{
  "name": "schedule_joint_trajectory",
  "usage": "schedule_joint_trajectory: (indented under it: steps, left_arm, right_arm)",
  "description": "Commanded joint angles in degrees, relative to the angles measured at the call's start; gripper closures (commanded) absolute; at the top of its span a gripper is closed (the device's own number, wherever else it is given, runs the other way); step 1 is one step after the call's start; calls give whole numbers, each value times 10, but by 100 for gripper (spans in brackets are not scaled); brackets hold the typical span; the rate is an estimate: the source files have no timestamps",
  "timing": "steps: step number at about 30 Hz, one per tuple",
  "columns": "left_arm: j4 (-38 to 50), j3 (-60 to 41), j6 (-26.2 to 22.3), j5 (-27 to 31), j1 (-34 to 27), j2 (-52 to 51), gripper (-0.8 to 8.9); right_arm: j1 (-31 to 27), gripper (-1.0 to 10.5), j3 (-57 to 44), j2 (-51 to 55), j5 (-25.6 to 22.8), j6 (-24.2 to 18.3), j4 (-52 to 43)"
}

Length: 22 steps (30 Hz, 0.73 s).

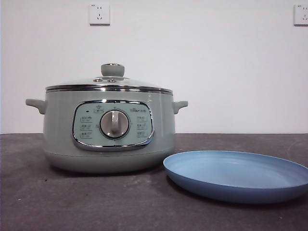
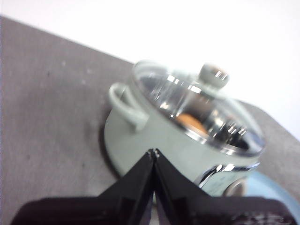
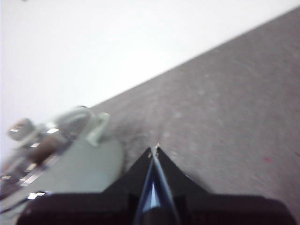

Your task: Take the potato out from the steamer,put the potato on the plate,close the lid

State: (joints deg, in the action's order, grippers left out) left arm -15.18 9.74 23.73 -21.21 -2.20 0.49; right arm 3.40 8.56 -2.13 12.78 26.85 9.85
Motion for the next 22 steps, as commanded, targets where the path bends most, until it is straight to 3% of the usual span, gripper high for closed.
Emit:
schedule_joint_trajectory:
  steps: [1, 4, 7, 14, 17, 22]
  left_arm:
    - [-35, 39, 4, -3, -1, 11, 822]
    - [-65, 83, 0, -23, -1, 33, 822]
    - [-90, 126, -16, -62, -1, 62, 822]
    - [-199, 231, -112, -142, -1, 143, 822]
    - [-245, 270, -154, -163, -1, 172, 822]
    - [-327, 327, -219, -190, 0, 215, 822]
  right_arm:
    - [2, 959, 35, -21, 21, 7, 9]
    - [2, 959, 88, -60, 42, 1, 49]
    - [2, 958, 150, -107, 86, -36, 105]
    - [12, 958, 309, -235, 203, -179, 289]
    - [22, 958, 367, -284, 229, -240, 370]
    - [44, 958, 440, -345, 233, -313, 477]
